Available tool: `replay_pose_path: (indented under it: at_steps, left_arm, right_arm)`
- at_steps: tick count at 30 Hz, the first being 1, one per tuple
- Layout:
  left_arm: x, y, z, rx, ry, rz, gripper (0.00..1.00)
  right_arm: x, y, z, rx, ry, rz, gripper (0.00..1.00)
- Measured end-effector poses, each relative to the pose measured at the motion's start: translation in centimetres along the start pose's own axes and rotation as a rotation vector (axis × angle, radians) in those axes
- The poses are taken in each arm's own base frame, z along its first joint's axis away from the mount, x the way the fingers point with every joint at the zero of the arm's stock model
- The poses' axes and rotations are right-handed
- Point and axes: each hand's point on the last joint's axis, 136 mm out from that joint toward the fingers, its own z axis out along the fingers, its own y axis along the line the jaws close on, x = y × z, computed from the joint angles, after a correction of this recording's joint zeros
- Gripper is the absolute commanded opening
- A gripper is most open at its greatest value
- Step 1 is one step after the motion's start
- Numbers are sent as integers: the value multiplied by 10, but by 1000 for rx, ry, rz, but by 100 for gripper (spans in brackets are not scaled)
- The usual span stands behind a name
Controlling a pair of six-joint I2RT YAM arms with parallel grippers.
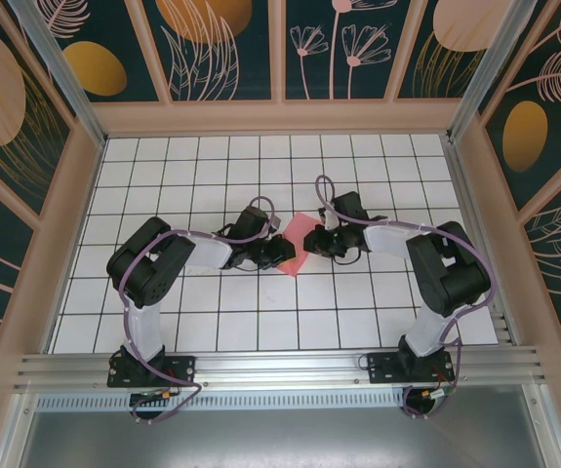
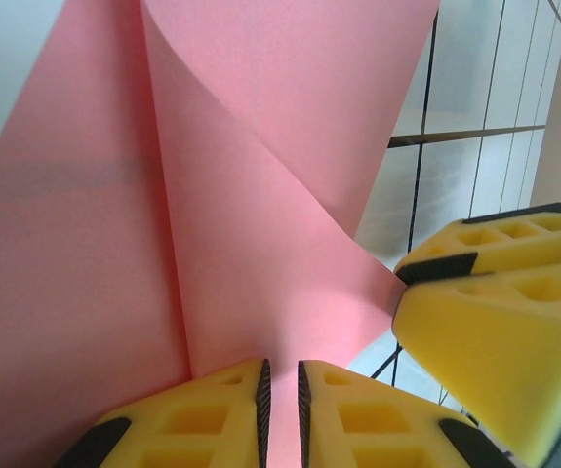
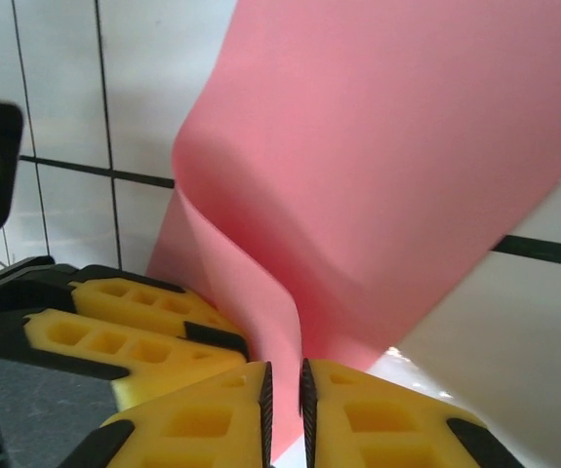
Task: Fold a paper plane with a square sheet of paper (pick it up from the middle)
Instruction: Fold the triangle a second time at the center of the table.
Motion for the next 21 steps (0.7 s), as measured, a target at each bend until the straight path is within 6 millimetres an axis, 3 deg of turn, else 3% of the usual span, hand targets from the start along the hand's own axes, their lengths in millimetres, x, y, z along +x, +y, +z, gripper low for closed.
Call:
replay_pose_path:
  at_steps: [8, 14, 17, 21]
  left_arm:
    - [0, 1, 2, -42, 3, -3, 18]
    - [-1, 3, 2, -65, 0, -8, 18]
    - [-1, 3, 2, -71, -2, -9, 17]
    - [0, 4, 3, -78, -2, -9, 15]
  right_arm:
    - [0, -1, 2, 47, -22, -9, 19]
    - [-19, 7, -23, 91, -140, -29, 23]
    - [-24, 16, -32, 75, -169, -46, 19]
    - [-19, 13, -24, 72, -135, -41, 13]
